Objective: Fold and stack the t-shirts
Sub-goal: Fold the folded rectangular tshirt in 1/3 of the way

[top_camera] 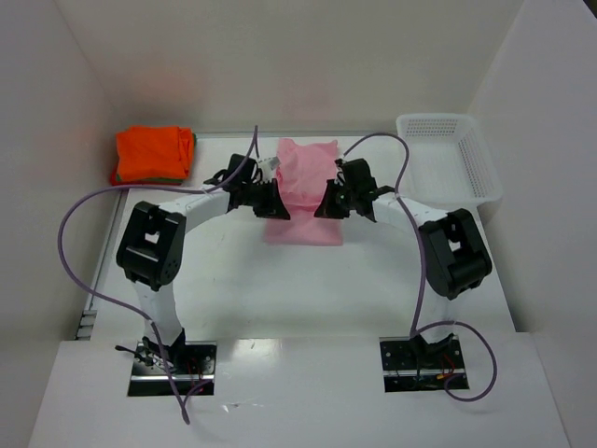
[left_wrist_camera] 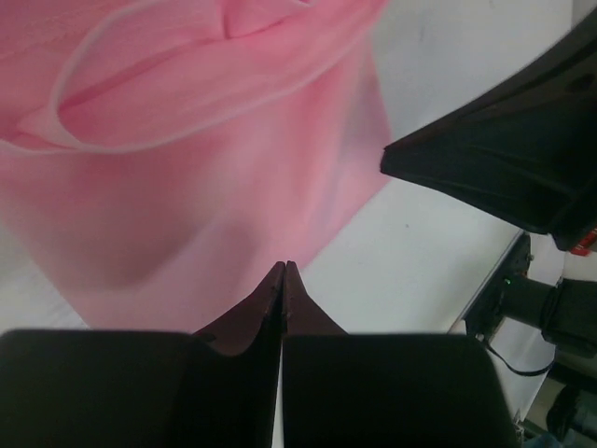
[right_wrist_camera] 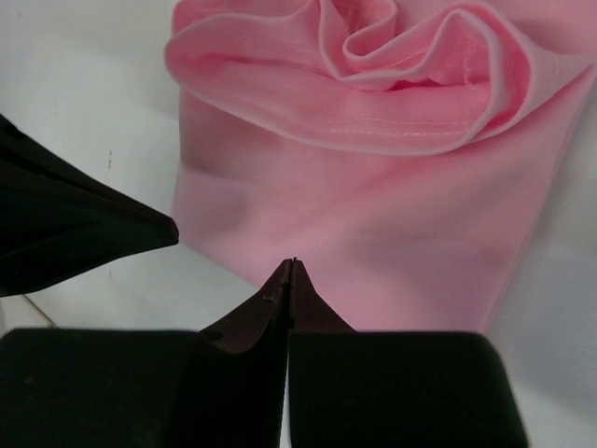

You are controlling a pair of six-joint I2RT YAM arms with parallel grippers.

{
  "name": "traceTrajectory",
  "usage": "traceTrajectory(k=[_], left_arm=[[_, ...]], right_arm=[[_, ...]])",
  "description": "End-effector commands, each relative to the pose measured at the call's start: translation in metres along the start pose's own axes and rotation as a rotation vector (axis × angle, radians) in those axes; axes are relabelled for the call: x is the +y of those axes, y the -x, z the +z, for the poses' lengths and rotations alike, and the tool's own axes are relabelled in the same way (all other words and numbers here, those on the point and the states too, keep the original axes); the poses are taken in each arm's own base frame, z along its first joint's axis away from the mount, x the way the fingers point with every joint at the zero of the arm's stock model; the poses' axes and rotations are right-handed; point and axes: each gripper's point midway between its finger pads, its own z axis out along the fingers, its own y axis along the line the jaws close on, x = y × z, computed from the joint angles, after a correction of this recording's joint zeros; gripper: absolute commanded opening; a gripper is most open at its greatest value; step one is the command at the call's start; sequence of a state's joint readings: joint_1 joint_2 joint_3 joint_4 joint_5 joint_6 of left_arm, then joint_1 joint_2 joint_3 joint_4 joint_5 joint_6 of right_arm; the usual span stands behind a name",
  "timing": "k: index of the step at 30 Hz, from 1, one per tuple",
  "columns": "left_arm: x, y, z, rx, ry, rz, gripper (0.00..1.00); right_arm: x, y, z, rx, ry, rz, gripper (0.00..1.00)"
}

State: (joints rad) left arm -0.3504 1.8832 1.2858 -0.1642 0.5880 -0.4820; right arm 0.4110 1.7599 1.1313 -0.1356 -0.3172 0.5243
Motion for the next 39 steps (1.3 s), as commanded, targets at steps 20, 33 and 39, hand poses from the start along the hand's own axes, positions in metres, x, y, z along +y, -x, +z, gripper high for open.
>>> traceTrajectory(k=[20,33,39], left_arm=[[0.058,0.065,0.059,-0.051,0.036,-0.036,0.02],[0.092,0.084,0.077,-0.077,0.078,-0.066,0.06],[0.099,0.096,0.068,-0.111,0.1,-0.068,0.14]], right_arm=[[-0.041,0.05,0.065,-0.055,-0.064,0.001,0.0],[-0.076,0.077,0.087,-0.068,-0.098,0.04,0.0],[-0.079,0.087,0.09,-0.088,-0.094,0.04,0.01]])
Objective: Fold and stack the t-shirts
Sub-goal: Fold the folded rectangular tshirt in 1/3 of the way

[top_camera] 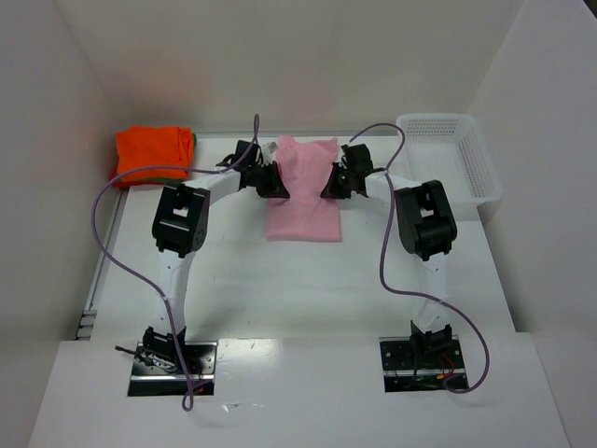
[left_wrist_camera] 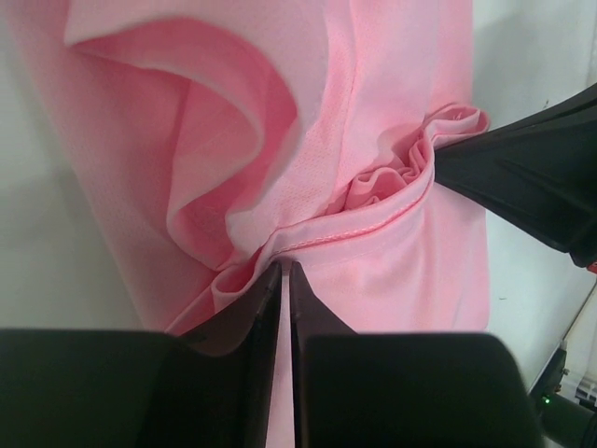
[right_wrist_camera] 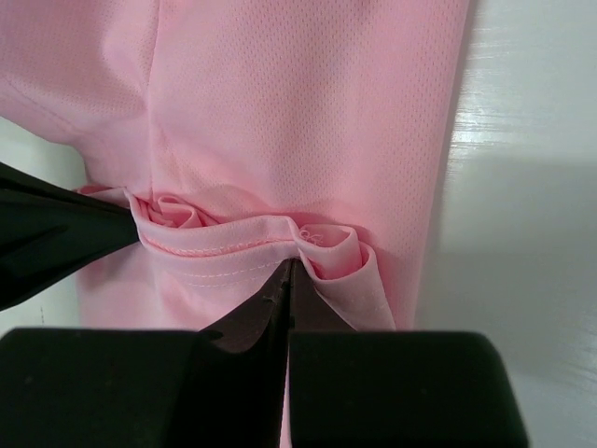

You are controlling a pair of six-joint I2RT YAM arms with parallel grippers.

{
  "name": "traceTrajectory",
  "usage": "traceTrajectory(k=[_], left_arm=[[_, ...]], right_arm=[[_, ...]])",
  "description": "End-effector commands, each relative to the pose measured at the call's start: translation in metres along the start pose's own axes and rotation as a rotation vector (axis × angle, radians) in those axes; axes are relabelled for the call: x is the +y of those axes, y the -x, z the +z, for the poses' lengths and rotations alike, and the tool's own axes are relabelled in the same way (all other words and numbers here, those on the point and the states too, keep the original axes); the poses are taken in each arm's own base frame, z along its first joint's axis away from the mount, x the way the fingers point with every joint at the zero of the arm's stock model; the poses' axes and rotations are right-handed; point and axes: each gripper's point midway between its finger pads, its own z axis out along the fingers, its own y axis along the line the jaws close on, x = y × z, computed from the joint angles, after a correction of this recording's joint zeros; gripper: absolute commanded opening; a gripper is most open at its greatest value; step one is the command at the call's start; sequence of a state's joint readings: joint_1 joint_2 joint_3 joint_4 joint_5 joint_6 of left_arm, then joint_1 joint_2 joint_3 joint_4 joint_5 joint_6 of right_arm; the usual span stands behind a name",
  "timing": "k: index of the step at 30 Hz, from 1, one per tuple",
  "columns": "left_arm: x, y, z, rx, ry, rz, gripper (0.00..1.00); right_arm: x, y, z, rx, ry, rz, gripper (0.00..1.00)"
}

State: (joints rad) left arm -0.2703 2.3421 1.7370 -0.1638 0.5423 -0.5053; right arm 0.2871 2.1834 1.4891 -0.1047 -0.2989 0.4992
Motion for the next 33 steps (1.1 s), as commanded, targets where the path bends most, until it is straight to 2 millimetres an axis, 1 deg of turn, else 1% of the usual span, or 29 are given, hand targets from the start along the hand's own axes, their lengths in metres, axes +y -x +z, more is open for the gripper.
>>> traceTrajectory(k=[1,2,3,4,5,6,7,8,9,12,13,14,16,17,18,19,20,21,22,23,24,25,26,28,29,30,31,32,33], left_arm=[[0.005,0.022,-0.006,-0.054,0.015,0.012,0.15],[0.011,0.025,-0.009,-0.065,0.028,0.014,0.17],[0.012,0.023,-0.009,-0.055,0.033,0.008,0.18],[0.018,0.026,-0.012,-0.065,0.047,0.002,0.23],[0.016,0.031,-0.015,-0.08,0.056,0.019,0.25],[0.02,0.024,-0.014,-0.067,0.061,0.01,0.25],[0.024,0.026,-0.019,-0.077,0.074,0.004,0.27],[0.021,0.027,-0.022,-0.084,0.071,0.009,0.29],[0.028,0.019,-0.02,-0.07,0.088,-0.004,0.3],[0.036,0.018,-0.021,-0.07,0.129,0.012,0.34],[0.036,0.018,-0.021,-0.07,0.129,0.012,0.36],[0.041,0.022,-0.026,-0.079,0.148,0.016,0.38],[0.035,0.024,-0.033,-0.088,0.145,0.031,0.4],[0.026,0.032,-0.041,-0.116,0.134,0.049,0.46],[0.025,0.031,-0.048,-0.116,0.124,0.043,0.5],[0.017,0.035,-0.053,-0.133,0.106,0.057,0.56],[0.001,0.048,-0.068,-0.17,0.092,0.092,0.62],[-0.003,0.051,-0.078,-0.183,0.083,0.095,0.66],[-0.007,0.051,-0.084,-0.195,0.079,0.113,0.68],[-0.024,0.06,-0.102,-0.231,0.066,0.137,0.71],[-0.03,0.06,-0.111,-0.243,0.062,0.155,0.73],[-0.035,0.059,-0.118,-0.251,0.06,0.16,0.78],[-0.041,0.055,-0.13,-0.266,0.067,0.165,0.8],[-0.038,0.045,-0.138,-0.267,0.093,0.157,0.85],[-0.042,0.04,-0.145,-0.272,0.091,0.16,0.85],[-0.039,0.03,-0.146,-0.258,0.095,0.14,0.86],[-0.026,0.005,-0.141,-0.214,0.111,0.103,0.86],[-0.026,-0.004,-0.144,-0.211,0.111,0.092,0.86],[-0.021,-0.013,-0.144,-0.207,0.121,0.077,0.86]], right_arm=[[0.0,0.017,0.006,-0.039,0.002,-0.026,0.01],[0.0,0.017,0.006,-0.039,0.002,-0.026,0.01],[-0.005,0.02,0.004,-0.045,-0.004,-0.019,0.01],[-0.005,0.02,0.004,-0.045,-0.004,-0.019,0.01],[-0.005,0.02,0.004,-0.045,-0.004,-0.019,0.01],[-0.01,0.024,0.003,-0.055,-0.018,-0.013,0.01],[-0.01,0.024,0.003,-0.055,-0.018,-0.013,0.01],[-0.011,0.024,0.003,-0.055,-0.018,-0.022,0.01],[-0.013,0.02,0.004,-0.047,-0.022,-0.019,0.03],[-0.012,0.022,0.004,-0.056,-0.017,-0.032,0.03],[-0.016,0.019,0.007,-0.047,-0.023,-0.038,0.03],[-0.014,0.021,0.006,-0.047,-0.023,-0.038,0.03],[-0.009,0.027,0.0,-0.054,-0.02,-0.052,0.03],[-0.004,0.032,-0.005,-0.066,-0.013,-0.057,0.03],[0.002,0.037,-0.011,-0.077,0.003,-0.071,0.03],[0.016,0.051,-0.026,-0.116,0.024,-0.085,0.03],[0.024,0.059,-0.036,-0.139,0.037,-0.093,0.04],[0.029,0.063,-0.045,-0.155,0.044,-0.111,0.06],[0.047,0.079,-0.069,-0.209,0.073,-0.13,0.13],[0.054,0.083,-0.08,-0.228,0.082,-0.136,0.16],[0.057,0.083,-0.09,-0.239,0.086,-0.152,0.2],[0.061,0.087,-0.1,-0.261,0.086,-0.156,0.29],[0.074,0.096,-0.123,-0.304,0.108,-0.171,0.36],[0.071,0.085,-0.131,-0.287,0.097,-0.175,0.49],[0.072,0.082,-0.14,-0.286,0.095,-0.184,0.61],[0.063,0.067,-0.137,-0.252,0.078,-0.173,0.68],[0.058,0.058,-0.136,-0.231,0.068,-0.166,0.74],[0.052,0.049,-0.136,-0.21,0.057,-0.159,0.79],[0.041,0.029,-0.135,-0.173,0.04,-0.131,0.84]])
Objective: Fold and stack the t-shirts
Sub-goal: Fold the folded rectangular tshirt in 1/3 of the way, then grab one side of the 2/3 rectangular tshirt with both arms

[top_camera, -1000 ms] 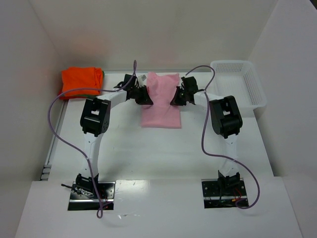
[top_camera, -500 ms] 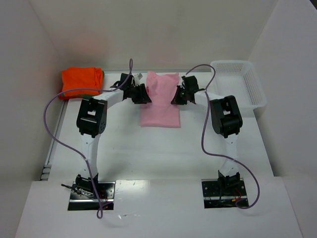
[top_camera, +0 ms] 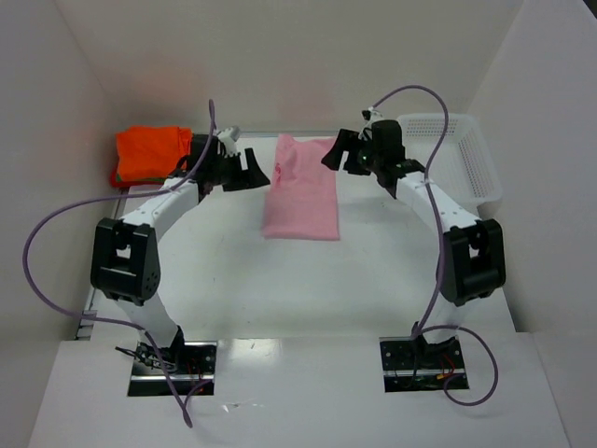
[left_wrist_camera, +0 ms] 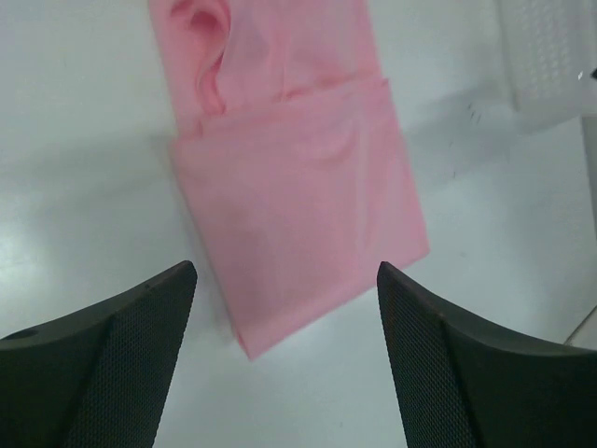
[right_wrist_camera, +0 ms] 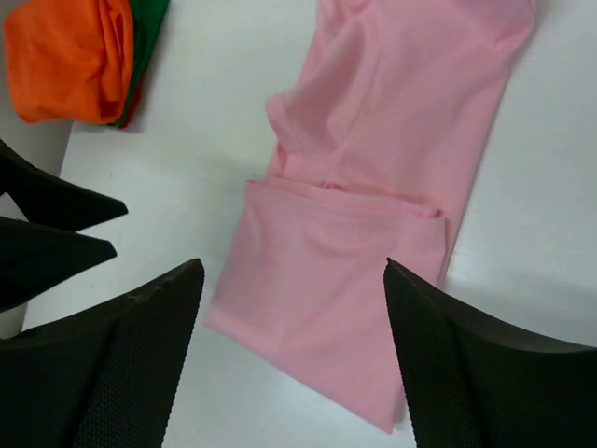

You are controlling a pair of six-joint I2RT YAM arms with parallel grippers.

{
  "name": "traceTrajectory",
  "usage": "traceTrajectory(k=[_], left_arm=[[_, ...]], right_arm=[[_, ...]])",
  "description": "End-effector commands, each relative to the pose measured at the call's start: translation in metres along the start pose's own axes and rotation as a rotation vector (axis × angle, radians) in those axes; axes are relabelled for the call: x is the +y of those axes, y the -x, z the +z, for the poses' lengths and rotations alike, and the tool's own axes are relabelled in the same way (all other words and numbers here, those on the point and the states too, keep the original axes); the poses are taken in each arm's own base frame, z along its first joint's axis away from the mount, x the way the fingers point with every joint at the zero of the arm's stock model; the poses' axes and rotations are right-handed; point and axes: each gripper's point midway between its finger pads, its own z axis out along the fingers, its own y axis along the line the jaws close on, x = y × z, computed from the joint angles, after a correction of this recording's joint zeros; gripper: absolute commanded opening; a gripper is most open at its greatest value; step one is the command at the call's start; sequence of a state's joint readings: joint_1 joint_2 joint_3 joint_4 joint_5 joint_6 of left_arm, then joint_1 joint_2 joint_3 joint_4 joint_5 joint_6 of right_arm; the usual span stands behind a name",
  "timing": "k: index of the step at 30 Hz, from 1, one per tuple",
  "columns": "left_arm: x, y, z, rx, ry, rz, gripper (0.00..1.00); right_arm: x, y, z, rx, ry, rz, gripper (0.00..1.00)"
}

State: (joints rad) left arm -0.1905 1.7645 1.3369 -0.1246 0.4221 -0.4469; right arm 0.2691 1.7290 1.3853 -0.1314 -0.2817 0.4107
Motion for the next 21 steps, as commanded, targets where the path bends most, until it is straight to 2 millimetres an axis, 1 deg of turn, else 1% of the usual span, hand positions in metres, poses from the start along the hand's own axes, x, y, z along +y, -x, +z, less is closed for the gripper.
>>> traceTrajectory(k=[1,2,3,5,6,7,8,9,10,11,15,16,17,18,19,20,21], left_arm=[[0.017,-0.055,0.0,0.093,0.045,-0.054,0.86],[0.021,-0.082,0.0,0.142,0.065,-0.063,0.86],[0.019,-0.09,-0.002,0.151,0.075,-0.071,0.86],[0.023,-0.108,0.001,0.176,0.107,-0.079,0.86],[0.024,-0.123,0.002,0.197,0.121,-0.082,0.86],[0.027,-0.126,0.003,0.197,0.133,-0.092,0.86],[0.027,-0.126,0.004,0.189,0.13,-0.098,0.86],[0.024,-0.128,0.005,0.194,0.125,-0.092,0.86],[0.027,-0.134,0.006,0.201,0.128,-0.095,0.86],[0.029,-0.137,0.008,0.21,0.133,-0.108,0.86],[0.033,-0.139,0.013,0.206,0.142,-0.107,0.84],[0.032,-0.135,0.014,0.199,0.138,-0.104,0.83],[0.033,-0.135,0.017,0.197,0.138,-0.104,0.82],[0.036,-0.139,0.019,0.209,0.143,-0.108,0.82],[0.034,-0.137,0.021,0.209,0.133,-0.108,0.81],[0.036,-0.14,0.023,0.216,0.136,-0.111,0.81],[0.037,-0.139,0.026,0.219,0.138,-0.112,0.81]], right_arm=[[-0.035,-0.067,-0.011,0.145,-0.087,0.054,0.85],[-0.037,-0.076,-0.014,0.15,-0.091,0.068,0.87],[-0.043,-0.096,-0.022,0.159,-0.098,0.099,0.87],[-0.047,-0.113,-0.031,0.162,-0.102,0.128,0.87],[-0.055,-0.134,-0.036,0.194,-0.12,0.149,0.87],[-0.054,-0.136,-0.04,0.187,-0.118,0.16,0.87],[-0.058,-0.141,-0.04,0.189,-0.131,0.161,0.87],[-0.062,-0.152,-0.041,0.207,-0.151,0.16,0.87],[-0.061,-0.151,-0.04,0.198,-0.148,0.17,0.87],[-0.06,-0.157,-0.041,0.213,-0.146,0.167,0.87],[-0.065,-0.162,-0.032,0.218,-0.149,0.168,0.84],[-0.064,-0.162,-0.032,0.218,-0.15,0.177,0.84],[-0.068,-0.168,-0.028,0.229,-0.157,0.181,0.81],[-0.065,-0.165,-0.025,0.226,-0.14,0.18,0.8],[-0.065,-0.165,-0.025,0.226,-0.139,0.18,0.8],[-0.063,-0.166,-0.021,0.233,-0.134,0.175,0.78],[-0.065,-0.17,-0.019,0.244,-0.141,0.179,0.73]])
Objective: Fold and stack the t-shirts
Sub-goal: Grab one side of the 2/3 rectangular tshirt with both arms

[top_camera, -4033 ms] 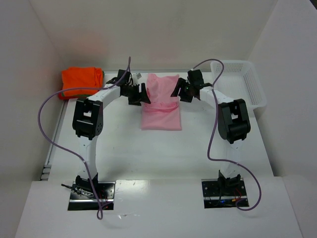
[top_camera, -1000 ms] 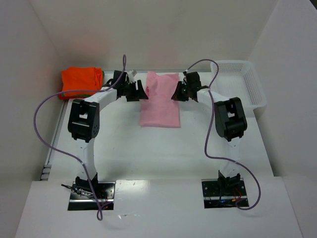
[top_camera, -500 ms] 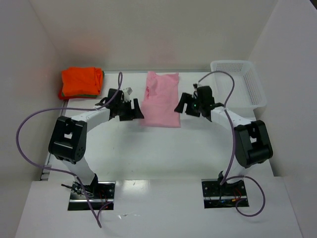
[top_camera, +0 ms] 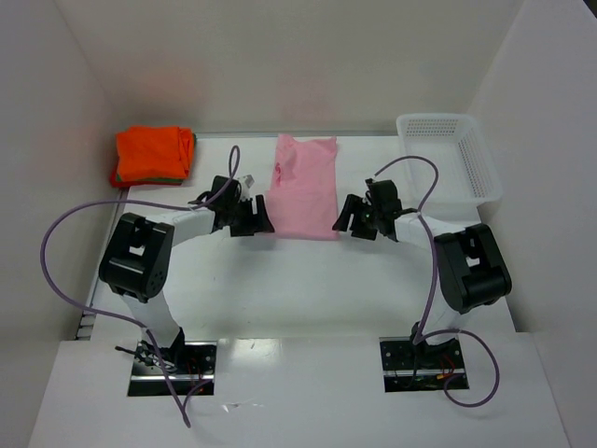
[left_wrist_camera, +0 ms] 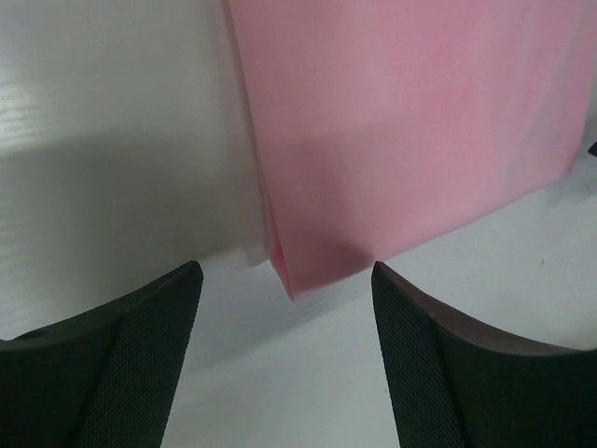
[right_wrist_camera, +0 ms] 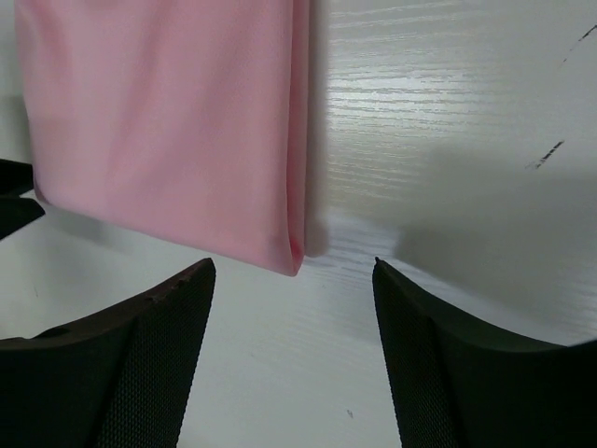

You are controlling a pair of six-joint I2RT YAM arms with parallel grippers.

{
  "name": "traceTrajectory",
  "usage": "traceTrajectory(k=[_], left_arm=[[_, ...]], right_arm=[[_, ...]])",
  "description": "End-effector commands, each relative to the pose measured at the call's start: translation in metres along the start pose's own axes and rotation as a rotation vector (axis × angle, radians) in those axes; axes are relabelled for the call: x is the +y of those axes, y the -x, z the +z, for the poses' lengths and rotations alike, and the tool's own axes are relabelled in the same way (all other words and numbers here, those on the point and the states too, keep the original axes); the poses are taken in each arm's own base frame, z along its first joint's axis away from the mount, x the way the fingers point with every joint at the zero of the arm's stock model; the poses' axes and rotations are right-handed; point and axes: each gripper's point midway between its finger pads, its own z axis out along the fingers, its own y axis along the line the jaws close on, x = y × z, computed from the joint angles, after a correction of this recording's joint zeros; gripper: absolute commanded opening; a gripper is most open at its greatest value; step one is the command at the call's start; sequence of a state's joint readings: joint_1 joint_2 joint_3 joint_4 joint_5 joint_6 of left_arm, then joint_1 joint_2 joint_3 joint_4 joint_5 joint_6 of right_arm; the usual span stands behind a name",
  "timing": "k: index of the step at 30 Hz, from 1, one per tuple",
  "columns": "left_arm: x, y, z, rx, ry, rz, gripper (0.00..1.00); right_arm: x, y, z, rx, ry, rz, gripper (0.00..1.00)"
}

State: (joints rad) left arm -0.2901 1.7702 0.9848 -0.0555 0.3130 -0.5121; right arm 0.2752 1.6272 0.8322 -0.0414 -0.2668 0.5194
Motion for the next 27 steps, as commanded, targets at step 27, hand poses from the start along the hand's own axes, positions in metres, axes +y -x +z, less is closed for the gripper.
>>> traceTrajectory(k=[27], left_arm=[[-0.004,-0.011,0.022,0.089,-0.071,-0.026,0.65]], right_arm=[[0.026,-0.006,0.035,0.023,0.049,0.015,0.43]])
